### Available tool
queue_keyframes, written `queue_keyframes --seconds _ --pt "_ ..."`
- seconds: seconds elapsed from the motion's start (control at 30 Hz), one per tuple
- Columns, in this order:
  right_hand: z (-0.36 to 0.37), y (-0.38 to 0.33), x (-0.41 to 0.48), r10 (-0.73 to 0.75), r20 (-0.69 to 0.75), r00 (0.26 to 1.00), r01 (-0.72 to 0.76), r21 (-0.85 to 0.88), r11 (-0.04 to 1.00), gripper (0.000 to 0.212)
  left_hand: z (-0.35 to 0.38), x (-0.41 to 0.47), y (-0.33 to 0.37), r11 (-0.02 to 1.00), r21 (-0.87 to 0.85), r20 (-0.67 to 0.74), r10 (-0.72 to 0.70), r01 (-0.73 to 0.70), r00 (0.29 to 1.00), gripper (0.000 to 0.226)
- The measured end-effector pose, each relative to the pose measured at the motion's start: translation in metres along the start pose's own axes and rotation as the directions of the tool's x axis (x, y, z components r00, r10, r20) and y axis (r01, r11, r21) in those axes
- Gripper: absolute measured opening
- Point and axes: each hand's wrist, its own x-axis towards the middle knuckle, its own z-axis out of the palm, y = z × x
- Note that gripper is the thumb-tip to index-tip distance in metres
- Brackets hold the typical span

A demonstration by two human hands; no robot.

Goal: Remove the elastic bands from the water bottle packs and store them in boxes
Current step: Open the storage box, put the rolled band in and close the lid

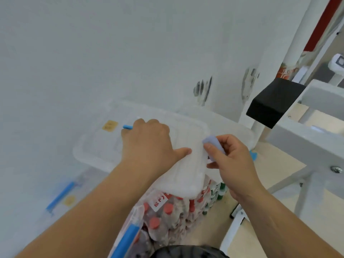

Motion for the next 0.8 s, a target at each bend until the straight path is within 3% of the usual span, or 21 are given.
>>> queue_keyframes --seconds 0.4,0.67,0.8 --pt "0.046 0.026 0.018 0.09 0.274 0.958 -0.057 -0.124 0.991 0.011 0.031 -0.032 -0.035 0.975 0.135 0.277 -0.21 0.178 0.938 0.076" --pt "0.08 0.04 0.027 0.11 0.412 0.905 -0.034 -0.188 0.982 0.014 0.073 -0.033 -0.059 0.964 0.092 0.339 -0.266 0.25 0.902 0.073" --pt "0.074 0.037 0.034 0.06 0.4 0.914 0.021 -0.193 0.981 0.016 0.077 -0.027 -0.058 0.971 0.113 0.259 -0.232 0.209 0.938 0.07"
